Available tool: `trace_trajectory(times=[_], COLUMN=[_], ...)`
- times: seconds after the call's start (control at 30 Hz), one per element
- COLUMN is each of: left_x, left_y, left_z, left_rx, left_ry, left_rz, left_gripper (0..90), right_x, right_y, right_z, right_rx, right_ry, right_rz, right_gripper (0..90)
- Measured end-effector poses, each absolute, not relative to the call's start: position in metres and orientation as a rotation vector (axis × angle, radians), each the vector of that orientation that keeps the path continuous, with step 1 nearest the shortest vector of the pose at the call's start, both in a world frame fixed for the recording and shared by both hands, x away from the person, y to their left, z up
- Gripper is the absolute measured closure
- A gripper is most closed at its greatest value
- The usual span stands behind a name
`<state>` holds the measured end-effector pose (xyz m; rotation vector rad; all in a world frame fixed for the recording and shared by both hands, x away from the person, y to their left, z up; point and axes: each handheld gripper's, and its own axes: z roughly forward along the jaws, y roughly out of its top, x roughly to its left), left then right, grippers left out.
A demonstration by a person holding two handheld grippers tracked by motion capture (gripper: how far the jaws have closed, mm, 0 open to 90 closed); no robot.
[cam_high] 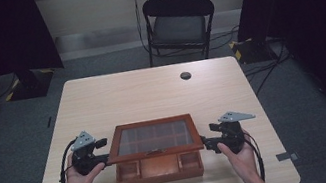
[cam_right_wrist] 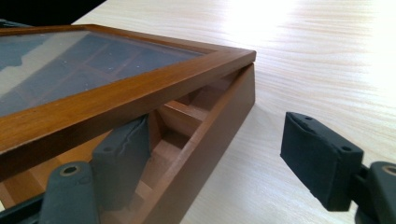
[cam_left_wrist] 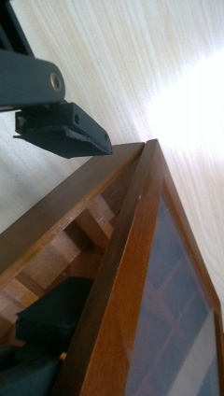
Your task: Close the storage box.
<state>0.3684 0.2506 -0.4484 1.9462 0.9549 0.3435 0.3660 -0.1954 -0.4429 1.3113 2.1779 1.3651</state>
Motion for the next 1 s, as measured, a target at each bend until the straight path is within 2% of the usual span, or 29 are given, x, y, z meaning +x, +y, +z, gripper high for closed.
trace_trajectory(times=[0.67,0.83,0.93,1.0], left_x=[0.365,0.366,0.369,0.368], left_y=[0.265,0.263,0.27,0.27], left_z=[-0.457,-0.464,-0.465,-0.461], left_rx=[1.984,2.085,2.009,1.997], left_ry=[0.991,1.007,1.03,1.02], left_rz=[0.336,0.378,0.317,0.362], left_gripper=[29.3,32.6,28.1,27.5], right_x=[0.363,0.363,0.363,0.363], right_y=[-0.2,-0.206,-0.207,-0.208], right_z=[-0.454,-0.45,-0.448,-0.45], right_rx=[1.344,1.354,1.354,1.354], right_ry=[2.2,2.155,2.152,2.147], right_rz=[1.296,1.374,1.374,1.372], right_gripper=[24.0,24.0,23.9,24.0])
